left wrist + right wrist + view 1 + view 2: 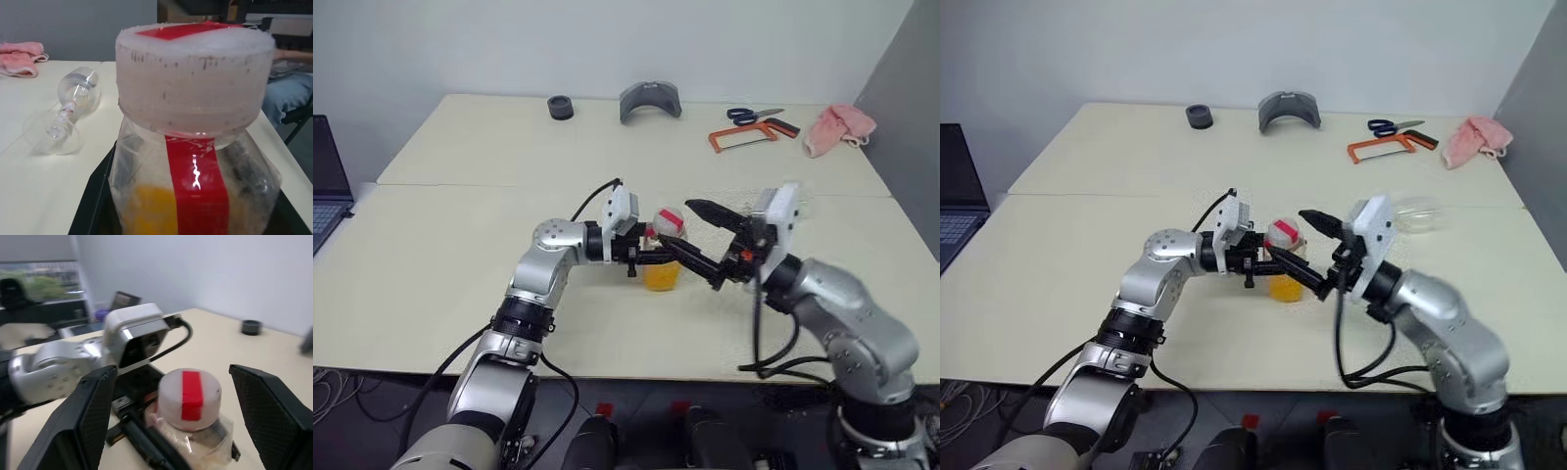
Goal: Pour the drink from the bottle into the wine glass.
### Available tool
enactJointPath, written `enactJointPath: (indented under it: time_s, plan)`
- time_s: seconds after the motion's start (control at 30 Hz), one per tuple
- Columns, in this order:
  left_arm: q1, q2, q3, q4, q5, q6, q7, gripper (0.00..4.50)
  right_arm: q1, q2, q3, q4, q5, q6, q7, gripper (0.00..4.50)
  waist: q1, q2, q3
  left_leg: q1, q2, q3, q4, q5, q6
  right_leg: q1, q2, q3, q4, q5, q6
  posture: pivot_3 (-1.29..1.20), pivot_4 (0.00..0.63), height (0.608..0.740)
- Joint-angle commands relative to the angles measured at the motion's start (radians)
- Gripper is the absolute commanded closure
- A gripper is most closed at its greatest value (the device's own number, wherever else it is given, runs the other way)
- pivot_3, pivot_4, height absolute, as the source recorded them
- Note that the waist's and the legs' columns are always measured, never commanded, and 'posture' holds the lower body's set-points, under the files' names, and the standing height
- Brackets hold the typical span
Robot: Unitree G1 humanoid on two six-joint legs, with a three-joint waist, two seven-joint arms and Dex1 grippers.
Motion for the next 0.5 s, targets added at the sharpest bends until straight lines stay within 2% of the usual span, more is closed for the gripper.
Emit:
enactJointPath:
  time_s: [0.03,0.23,0.47,0.5]
  plan:
    - [-0.039,-0.009,0.007,0.003,-0.003,-0.027,0.000,2.78,-0.010,0.032,0.070,-0.036,-0.120,-0.031,-0.120,0.61,0.000,0.000,0.000,0.000,0.000,0.000,0.000,0.000,0.000,0.000,0.000,0.000,0.000,0.000,0.000,0.00,0.150,0.740]
    - [-0.053,-0.016,0.005,0.028,0.004,-0.043,-0.006,2.78,-0.002,0.058,0.116,-0.010,-0.169,-0.038,-0.144,0.61,0.001,0.000,0.000,0.000,0.000,0.000,0.000,0.000,0.000,0.000,0.000,0.000,-0.001,0.000,0.000,0.00,0.150,0.740]
    - [-0.047,-0.014,0.006,0.028,0.010,-0.056,-0.006,2.78,-0.020,0.081,0.106,0.026,-0.163,-0.023,-0.140,0.61,0.000,0.000,0.000,0.000,0.000,0.000,0.000,0.000,0.000,0.000,0.000,0.000,-0.001,0.000,0.000,0.00,0.150,0.740]
    - [-0.046,-0.014,0.006,0.026,0.011,-0.057,-0.005,2.78,-0.022,0.082,0.103,0.030,-0.160,-0.021,-0.136,0.78,0.000,0.000,0.000,0.000,0.000,0.000,0.000,0.000,0.000,0.000,0.000,0.000,-0.001,0.000,0.000,0.00,0.150,0.740]
